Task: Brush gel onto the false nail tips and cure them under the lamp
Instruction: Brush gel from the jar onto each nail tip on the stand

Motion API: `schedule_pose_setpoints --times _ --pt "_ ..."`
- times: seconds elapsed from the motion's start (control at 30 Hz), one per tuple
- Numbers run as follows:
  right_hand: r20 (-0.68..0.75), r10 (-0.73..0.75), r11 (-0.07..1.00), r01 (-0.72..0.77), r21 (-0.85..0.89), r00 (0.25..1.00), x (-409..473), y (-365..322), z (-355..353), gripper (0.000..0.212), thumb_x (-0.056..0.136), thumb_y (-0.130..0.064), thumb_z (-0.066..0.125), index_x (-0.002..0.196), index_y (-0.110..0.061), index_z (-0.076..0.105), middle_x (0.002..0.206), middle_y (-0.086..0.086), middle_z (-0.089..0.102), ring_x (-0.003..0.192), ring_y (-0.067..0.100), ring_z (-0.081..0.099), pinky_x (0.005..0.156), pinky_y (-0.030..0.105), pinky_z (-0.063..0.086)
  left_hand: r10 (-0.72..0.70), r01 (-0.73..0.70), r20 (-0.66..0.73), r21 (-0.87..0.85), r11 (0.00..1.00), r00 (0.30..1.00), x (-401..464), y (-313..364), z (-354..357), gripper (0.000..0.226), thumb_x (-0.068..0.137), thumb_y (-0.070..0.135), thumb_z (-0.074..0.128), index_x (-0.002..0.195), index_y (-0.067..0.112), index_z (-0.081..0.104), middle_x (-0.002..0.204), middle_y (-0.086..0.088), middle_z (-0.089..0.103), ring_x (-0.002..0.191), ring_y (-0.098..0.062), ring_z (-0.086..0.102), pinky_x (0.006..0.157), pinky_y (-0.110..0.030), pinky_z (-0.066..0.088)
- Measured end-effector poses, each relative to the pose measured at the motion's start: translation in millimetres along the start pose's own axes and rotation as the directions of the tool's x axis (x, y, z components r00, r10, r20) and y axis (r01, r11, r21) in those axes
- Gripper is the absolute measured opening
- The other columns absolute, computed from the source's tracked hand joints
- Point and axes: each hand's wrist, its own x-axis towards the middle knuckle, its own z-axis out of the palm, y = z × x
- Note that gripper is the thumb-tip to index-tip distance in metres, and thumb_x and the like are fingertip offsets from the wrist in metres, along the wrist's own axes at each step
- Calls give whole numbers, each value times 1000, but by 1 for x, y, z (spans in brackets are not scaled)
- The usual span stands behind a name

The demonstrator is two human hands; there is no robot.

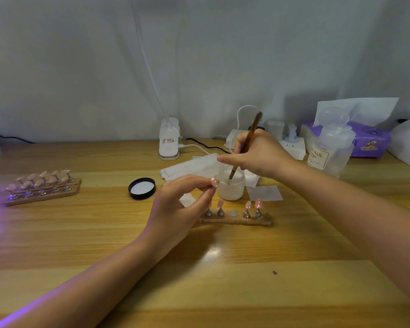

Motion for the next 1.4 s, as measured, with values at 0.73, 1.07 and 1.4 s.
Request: schedule_pose_setpoints --times 0.73,1.07,1.4 --pt "-271 232 898 -99 429 934 -39 24 -37 22 83 -30 64 68 -17 56 55 -4 60 45 -2 54 45 9 42 -22 22 13 19 1000 1000 -1 -2 0 25 79 0 65 96 17 65 89 5 69 87 -4 63 78 -11 46" --pt "-421 -231 936 318 150 877 -97 17 9 22 90 -44 40 91 -30 57 89 -15 61 88 0 57 77 17 45 2 -3 48 15 1000 999 0 -1 1 24 79 6 61 100 17 64 87 4 66 83 -4 61 75 -17 49" --pt "-452 -403 890 456 9 796 -97 12 22 55 97 -43 25 80 -15 69 82 -25 53 80 -5 52 79 25 36 -10 7 58 56 998 998 -3 -3 4 20 80 12 61 97 23 67 90 8 66 86 -7 62 77 -56 45"
